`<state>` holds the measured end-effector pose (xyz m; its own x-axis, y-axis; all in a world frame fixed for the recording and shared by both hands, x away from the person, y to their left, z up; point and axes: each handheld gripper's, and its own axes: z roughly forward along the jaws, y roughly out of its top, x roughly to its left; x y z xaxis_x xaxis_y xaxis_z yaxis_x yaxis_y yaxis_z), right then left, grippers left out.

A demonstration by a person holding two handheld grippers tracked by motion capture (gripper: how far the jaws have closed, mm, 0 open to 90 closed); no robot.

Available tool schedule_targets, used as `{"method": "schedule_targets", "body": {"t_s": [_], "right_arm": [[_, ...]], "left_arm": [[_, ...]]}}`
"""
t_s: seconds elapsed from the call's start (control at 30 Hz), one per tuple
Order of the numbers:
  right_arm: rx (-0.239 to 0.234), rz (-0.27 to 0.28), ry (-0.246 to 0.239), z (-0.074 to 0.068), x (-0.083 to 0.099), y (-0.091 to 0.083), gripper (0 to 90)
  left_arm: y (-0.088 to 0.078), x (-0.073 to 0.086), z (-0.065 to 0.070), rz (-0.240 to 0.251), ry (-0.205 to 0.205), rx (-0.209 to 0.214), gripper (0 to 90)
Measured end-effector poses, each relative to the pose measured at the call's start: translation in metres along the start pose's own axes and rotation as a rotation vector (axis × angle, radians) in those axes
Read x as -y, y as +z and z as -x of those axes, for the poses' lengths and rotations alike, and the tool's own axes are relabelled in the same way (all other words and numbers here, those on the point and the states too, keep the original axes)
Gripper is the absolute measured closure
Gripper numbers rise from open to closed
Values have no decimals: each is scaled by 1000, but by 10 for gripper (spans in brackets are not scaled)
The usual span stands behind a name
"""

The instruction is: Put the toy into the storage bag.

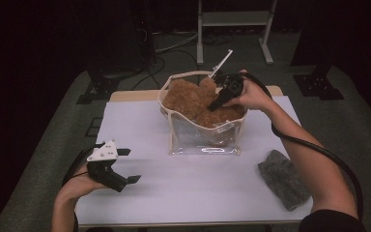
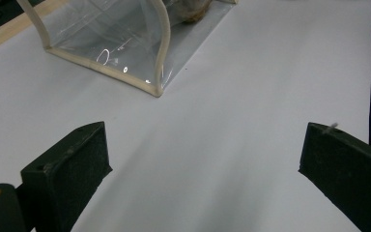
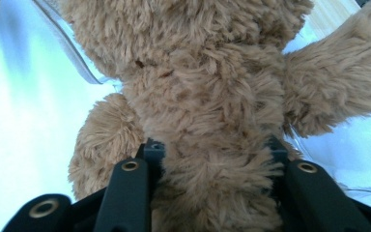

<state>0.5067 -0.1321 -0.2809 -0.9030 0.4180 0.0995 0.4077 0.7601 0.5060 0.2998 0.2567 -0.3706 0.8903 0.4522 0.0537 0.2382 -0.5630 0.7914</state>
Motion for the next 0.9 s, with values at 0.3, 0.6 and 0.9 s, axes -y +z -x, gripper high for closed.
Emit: {"method": "schedule_targets", "body": {"t_s": [0.3,0.6,0.9], "right_arm": [[10,30,-19,-2,1,-3,462],[9,48,-17,-2,2,-4,404],[8,73,-14,-3,-1,-9,386]], "left_arm": [[1,0,0,-2,-1,1,29],[0,1,0,-2,-6,1,29],[0,0,0,-2,-4,0,29]]}}
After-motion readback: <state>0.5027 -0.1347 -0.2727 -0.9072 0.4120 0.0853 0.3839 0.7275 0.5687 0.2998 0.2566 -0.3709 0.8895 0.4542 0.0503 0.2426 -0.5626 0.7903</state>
